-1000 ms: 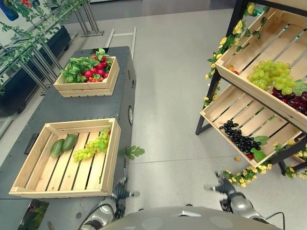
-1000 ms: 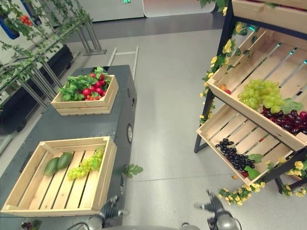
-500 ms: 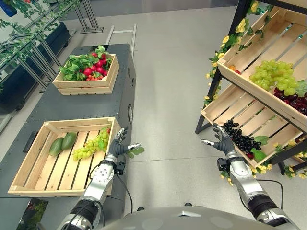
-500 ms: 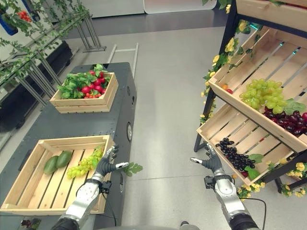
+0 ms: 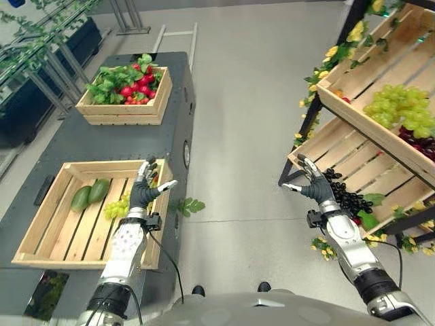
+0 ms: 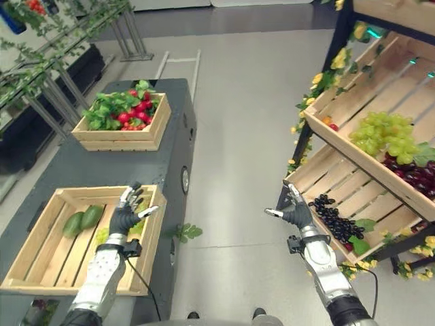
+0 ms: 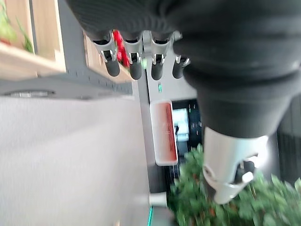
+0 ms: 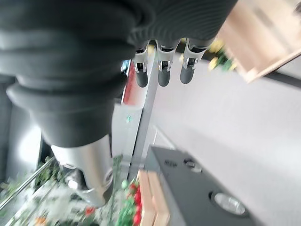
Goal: Pick up the fruits from the basket on one side to the basket on the other side
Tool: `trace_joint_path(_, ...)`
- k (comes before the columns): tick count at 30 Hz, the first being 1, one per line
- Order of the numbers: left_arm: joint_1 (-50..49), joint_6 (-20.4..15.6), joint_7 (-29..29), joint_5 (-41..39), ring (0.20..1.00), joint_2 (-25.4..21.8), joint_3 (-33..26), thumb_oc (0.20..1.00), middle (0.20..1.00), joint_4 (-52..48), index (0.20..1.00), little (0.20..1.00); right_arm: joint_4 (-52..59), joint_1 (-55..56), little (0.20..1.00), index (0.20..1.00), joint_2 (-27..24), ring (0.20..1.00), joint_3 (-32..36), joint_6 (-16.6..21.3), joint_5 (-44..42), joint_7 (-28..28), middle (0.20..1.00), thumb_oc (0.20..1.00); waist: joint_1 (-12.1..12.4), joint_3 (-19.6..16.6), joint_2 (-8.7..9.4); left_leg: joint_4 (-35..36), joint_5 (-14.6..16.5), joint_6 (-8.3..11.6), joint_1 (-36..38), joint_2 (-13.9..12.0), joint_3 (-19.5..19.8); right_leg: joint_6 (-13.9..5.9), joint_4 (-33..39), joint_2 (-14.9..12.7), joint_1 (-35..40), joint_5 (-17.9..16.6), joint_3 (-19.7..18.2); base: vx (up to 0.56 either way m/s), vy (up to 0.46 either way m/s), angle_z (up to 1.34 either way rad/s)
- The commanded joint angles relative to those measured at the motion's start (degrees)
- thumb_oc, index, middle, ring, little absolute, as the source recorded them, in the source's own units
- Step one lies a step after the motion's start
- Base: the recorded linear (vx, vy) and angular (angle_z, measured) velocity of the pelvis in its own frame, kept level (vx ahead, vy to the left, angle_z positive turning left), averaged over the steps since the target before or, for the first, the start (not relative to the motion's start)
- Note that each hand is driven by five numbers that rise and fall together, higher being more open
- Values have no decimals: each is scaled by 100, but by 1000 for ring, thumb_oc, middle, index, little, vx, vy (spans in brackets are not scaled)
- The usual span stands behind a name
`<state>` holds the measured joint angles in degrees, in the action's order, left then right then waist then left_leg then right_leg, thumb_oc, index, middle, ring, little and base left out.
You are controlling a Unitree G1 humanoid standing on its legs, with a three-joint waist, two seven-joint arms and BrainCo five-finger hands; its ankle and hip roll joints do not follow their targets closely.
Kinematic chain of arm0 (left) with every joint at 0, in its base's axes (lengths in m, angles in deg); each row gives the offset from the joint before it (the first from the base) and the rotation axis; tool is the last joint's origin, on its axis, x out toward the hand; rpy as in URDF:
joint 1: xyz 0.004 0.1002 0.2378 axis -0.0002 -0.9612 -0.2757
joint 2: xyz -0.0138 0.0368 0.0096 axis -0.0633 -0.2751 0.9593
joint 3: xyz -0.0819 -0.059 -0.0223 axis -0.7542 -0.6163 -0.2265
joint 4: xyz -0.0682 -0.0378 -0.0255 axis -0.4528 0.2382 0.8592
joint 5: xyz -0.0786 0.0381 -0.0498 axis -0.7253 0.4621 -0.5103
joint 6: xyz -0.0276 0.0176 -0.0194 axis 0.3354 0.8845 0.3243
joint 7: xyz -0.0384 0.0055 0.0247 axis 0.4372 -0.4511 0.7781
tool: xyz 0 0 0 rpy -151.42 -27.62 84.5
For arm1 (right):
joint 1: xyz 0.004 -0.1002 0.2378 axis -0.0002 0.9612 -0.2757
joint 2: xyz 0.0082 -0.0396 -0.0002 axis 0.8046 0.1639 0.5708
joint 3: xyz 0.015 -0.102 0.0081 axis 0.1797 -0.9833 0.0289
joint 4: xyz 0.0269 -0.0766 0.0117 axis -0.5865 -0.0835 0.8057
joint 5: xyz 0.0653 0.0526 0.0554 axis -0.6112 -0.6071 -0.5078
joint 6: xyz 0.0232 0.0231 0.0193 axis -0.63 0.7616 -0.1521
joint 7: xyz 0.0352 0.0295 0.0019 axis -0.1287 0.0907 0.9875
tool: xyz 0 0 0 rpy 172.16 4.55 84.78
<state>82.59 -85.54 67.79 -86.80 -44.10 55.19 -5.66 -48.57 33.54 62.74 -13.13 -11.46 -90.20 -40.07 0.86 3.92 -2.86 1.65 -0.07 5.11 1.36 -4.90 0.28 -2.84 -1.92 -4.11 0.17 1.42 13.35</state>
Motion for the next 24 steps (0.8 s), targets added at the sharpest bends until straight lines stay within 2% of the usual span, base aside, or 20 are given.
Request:
trace_joint_path(1, -37, -252, -242, 306, 1000, -697, -478, 1000, 1000, -468, 1000, 1000, 162, -470, 1000, 1000, 272, 1000, -93, 241, -121, -76, 1000, 1000, 295, -73, 729, -429, 450, -542, -227, 689, -21, -599, -84, -637, 26, -315, -591, -6, 160, 37)
trace_joint_path(4, 9, -249, -327, 477, 1000, -785, -616, 1000, 1000, -392, 1000, 1000, 169, -518, 1000, 1000, 362, 1000, -136, 224, -151, -121, 1000, 1000, 475, 10, 793, -498, 469, -615, -315, 812, 122, -672, -562, -805, -161, -331, -507, -1, 130, 43)
trace_joint_path(6, 106, -244, -418, 628, 1000, -843, -580, 1000, 1000, -358, 1000, 1000, 146, -521, 1000, 1000, 447, 1000, -154, 227, -221, -127, 1000, 1000, 540, 109, 793, -582, 487, -688, -343, 876, 210, -728, -1267, -899, -440, -483, -534, 1, 152, 55)
trace_joint_path(8, 143, -238, -422, 692, 1000, -870, -507, 1000, 1000, -395, 1000, 1000, 221, -504, 1000, 1000, 457, 1000, -177, 219, -179, -135, 1000, 1000, 543, 234, 716, -646, 501, -756, -318, 883, 303, -710, -1917, -914, -660, -676, -559, 21, 166, 44)
trace_joint_path(11, 204, -211, -451, 850, 1000, -838, -377, 1000, 1000, -476, 1000, 1000, 191, -539, 1000, 1000, 494, 1000, -169, 206, -149, -109, 1000, 1000, 500, 412, 556, -707, 576, -823, -181, 880, 413, -614, -2527, -845, -1022, -544, -459, 84, 131, 43)
trace_joint_path(13, 312, -223, -447, 899, 1000, -797, -222, 1000, 1000, -503, 1000, 1000, 228, -495, 1000, 1000, 446, 1000, -149, 209, -144, -108, 1000, 1000, 331, 463, 503, -667, 605, -810, -26, 916, 562, -505, -2274, -522, -1298, -306, -549, 188, 33, 28)
trace_joint_path(14, 393, -224, -426, 904, 1000, -773, -89, 1000, 1000, -514, 1000, 1000, 261, -433, 1000, 1000, 387, 1000, -124, 230, -180, -111, 1000, 1000, 155, 496, 481, -626, 683, -796, 116, 946, 708, -423, -2008, -229, -1454, -185, -642, 219, -16, 51)
trace_joint_path(15, 417, -230, -412, 919, 1000, -777, -51, 1000, 1000, -549, 1000, 1000, 274, -396, 1000, 1000, 355, 1000, -104, 229, -168, -101, 1000, 1000, 103, 509, 504, -613, 701, -781, 166, 995, 771, -427, -1836, -183, -1512, -240, -674, 239, -57, 72)
trace_joint_path(17, 538, -236, -404, 1016, 1000, -775, 100, 1000, 1000, -629, 1000, 1000, 359, -313, 1000, 1000, 280, 1000, -46, 277, -186, -58, 1000, 1000, -99, 559, 545, -601, 813, -751, 324, 1104, 999, -437, -1053, -96, -1662, -451, -850, 224, -86, 103)
trace_joint_path(19, 684, -274, -401, 1015, 1000, -754, 289, 1000, 1000, -710, 1000, 1000, 377, -333, 1000, 1000, 266, 1000, -21, 282, -198, 5, 1000, 1000, -264, 623, 464, -635, 918, -693, 417, 1069, 1206, -577, -772, -161, -1851, -719, -1151, 168, -88, 97)
trace_joint_path(20, 691, -276, -403, 1015, 1000, -751, 292, 1000, 1000, -705, 1000, 1000, 377, -334, 1000, 1000, 264, 1000, -18, 281, -196, 6, 1000, 1000, -263, 627, 458, -638, 922, -694, 418, 1066, 1207, -580, -769, -158, -1847, -721, -1150, 138, -141, 93)
trace_joint_path(21, 767, -313, -399, 996, 1000, -698, 418, 1000, 1000, -739, 1000, 1000, 366, -401, 1000, 1000, 297, 1000, -24, 279, -164, 28, 1000, 1000, -307, 666, 427, -657, 1002, -640, 458, 1007, 1266, -699, -659, -346, -1888, -899, -1407, 106, -172, 64)
trace_joint_path(24, 863, -364, -330, 784, 1000, -576, 602, 1000, 1000, -812, 1000, 1000, 419, -379, 1000, 1000, 298, 1000, 41, 280, -176, 47, 1000, 1000, -297, 637, 430, -653, 1093, -583, 461, 964, 1303, -738, -576, -460, -1867, -971, -1624, 89, -161, 53)
